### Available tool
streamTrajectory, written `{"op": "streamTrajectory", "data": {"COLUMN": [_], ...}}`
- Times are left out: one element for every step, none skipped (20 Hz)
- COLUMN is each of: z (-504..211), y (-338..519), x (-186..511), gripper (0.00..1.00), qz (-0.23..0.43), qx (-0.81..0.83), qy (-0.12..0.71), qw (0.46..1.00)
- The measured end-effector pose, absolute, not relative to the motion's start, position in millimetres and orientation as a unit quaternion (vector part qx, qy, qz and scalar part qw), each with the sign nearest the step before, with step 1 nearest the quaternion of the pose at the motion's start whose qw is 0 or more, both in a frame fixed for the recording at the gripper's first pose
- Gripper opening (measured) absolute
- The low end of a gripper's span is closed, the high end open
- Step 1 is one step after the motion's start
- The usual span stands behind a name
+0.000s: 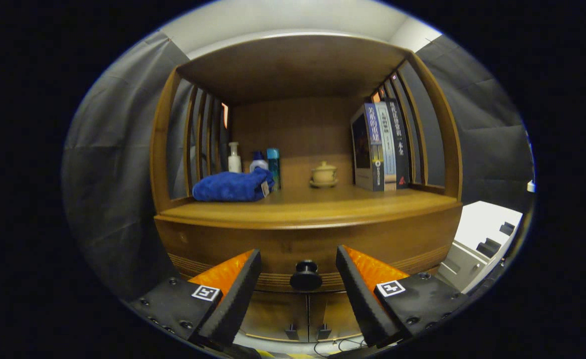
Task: Pull open the drawer, take out the items inside it, and place them on the countertop above the cabinet.
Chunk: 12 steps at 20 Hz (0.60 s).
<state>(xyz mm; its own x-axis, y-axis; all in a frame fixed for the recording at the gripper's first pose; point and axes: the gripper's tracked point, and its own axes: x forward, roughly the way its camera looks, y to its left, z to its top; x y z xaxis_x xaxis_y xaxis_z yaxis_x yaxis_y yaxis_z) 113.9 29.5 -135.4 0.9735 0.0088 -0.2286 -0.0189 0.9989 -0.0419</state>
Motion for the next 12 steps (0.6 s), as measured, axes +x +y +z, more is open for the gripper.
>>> {"op": "streamTrajectory", "data": {"z": [-143,-149,-153,-158,-163,-167,-170,-172,-172,-170,-173,-173], "y": [28,27,26,25,24,23,24,21,14,11,15,15], "x": [117,120,123,126,129,131,133,135,138,134,138,138], "gripper": [0.90,0.89,0.87,0.85,0.84,0.82,0.81,0.79,0.72,0.65,0.58,0.51], "qz": [0.002,0.001,-0.001,-0.002,-0.004,-0.004,-0.002,-0.006,-0.017,-0.017,-0.014,-0.009], "qx": [-0.020,-0.018,-0.015,-0.013,-0.012,-0.008,-0.005,-0.004,-0.007,0.002,0.007,0.006], "qy": [0.122,0.127,0.131,0.136,0.141,0.146,0.150,0.151,0.152,0.155,0.152,0.152], "qw": [0.992,0.992,0.991,0.991,0.990,0.989,0.989,0.988,0.988,0.988,0.988,0.988]}}
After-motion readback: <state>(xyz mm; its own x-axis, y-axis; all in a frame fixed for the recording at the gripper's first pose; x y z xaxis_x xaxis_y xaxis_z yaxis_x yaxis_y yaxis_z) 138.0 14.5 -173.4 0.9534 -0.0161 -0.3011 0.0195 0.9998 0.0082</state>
